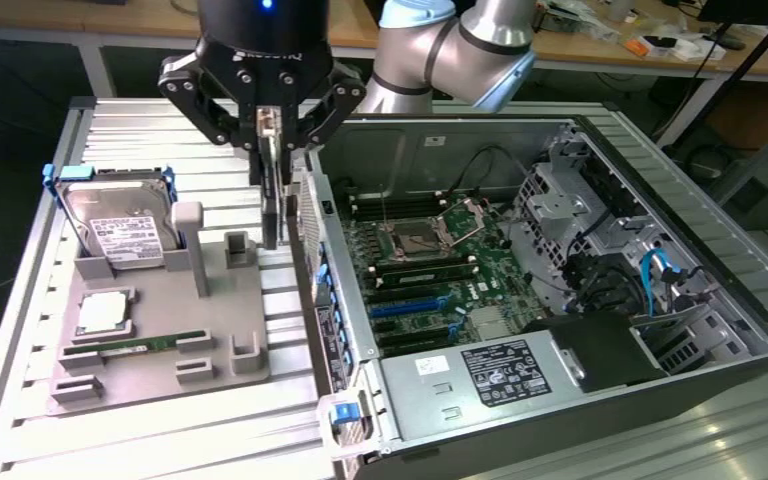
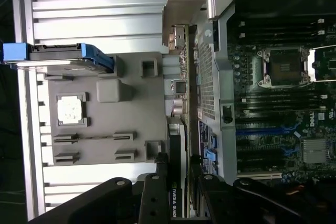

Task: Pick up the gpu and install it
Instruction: 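Pick up the gpu and move the gpu toward the slot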

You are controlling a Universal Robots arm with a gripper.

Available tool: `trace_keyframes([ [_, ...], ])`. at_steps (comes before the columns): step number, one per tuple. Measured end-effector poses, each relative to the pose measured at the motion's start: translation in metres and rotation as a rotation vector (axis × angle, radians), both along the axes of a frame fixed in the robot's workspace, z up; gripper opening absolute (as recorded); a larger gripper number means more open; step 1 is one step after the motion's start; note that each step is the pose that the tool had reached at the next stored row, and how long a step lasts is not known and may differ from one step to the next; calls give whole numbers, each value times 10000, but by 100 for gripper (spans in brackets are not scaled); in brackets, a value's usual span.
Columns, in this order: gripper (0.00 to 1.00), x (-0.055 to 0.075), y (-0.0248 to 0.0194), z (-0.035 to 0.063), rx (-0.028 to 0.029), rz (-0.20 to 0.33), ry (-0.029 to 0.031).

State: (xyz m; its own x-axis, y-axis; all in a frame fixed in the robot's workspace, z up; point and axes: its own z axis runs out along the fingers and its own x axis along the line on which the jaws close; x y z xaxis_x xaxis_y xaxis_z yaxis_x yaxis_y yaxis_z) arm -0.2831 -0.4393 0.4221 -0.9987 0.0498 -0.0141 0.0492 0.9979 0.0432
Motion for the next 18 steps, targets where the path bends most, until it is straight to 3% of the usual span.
trace_keyframes([
  [8, 27, 238, 0, 20, 4, 2, 1],
  [18, 27, 657, 0, 32, 7, 28, 1],
])
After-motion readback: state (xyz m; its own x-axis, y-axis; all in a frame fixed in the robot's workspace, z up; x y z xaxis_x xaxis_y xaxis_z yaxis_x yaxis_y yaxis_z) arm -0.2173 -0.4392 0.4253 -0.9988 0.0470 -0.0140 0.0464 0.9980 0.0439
